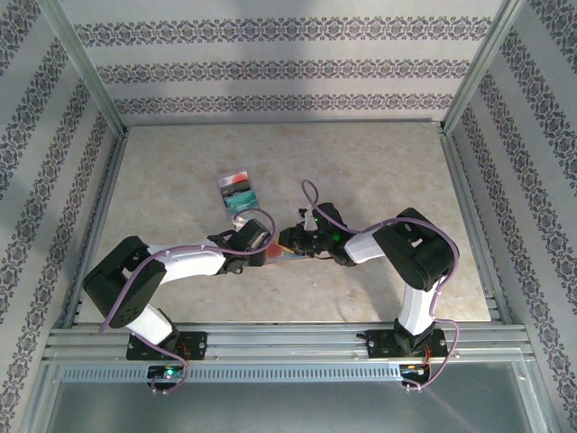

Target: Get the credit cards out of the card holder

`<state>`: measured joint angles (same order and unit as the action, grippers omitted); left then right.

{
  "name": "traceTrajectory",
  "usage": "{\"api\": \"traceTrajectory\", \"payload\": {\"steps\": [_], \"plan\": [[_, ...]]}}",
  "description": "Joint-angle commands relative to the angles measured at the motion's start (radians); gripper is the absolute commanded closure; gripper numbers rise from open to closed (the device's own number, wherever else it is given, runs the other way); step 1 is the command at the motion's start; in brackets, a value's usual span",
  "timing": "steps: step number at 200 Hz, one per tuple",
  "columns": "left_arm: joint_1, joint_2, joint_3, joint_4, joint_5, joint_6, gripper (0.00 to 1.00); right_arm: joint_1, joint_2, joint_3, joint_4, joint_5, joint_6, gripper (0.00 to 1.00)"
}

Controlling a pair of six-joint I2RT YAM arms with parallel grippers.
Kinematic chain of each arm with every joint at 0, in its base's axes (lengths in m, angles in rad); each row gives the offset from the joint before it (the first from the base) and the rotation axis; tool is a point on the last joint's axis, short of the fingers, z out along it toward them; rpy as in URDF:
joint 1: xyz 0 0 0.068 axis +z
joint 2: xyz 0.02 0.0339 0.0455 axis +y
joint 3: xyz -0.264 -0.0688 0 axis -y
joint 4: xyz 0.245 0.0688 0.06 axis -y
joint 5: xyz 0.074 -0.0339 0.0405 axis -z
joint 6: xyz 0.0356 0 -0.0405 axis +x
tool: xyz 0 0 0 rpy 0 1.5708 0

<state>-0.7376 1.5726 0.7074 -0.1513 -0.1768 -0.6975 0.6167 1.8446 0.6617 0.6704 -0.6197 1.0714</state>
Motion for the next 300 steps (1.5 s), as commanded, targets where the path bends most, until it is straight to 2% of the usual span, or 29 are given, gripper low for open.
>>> {"api": "traceTrajectory", "payload": {"steps": [1,126,178,300], "plan": [[0.009,0.056,-0.022,0.009,0.108,-0.020,0.51,-0.012,-0.032,-0.014,0.051,-0.025,0.001,0.79],[0.020,0.044,-0.022,-0.008,0.103,-0.014,0.51,-0.040,-0.033,-0.053,0.071,-0.023,0.003,0.82],[0.023,0.043,-0.022,-0.010,0.103,-0.014,0.51,-0.040,-0.028,-0.053,0.071,-0.028,0.002,0.89],[0.035,0.026,-0.023,-0.022,0.097,-0.011,0.52,-0.092,-0.079,-0.114,0.065,-0.013,-0.020,0.93]]}}
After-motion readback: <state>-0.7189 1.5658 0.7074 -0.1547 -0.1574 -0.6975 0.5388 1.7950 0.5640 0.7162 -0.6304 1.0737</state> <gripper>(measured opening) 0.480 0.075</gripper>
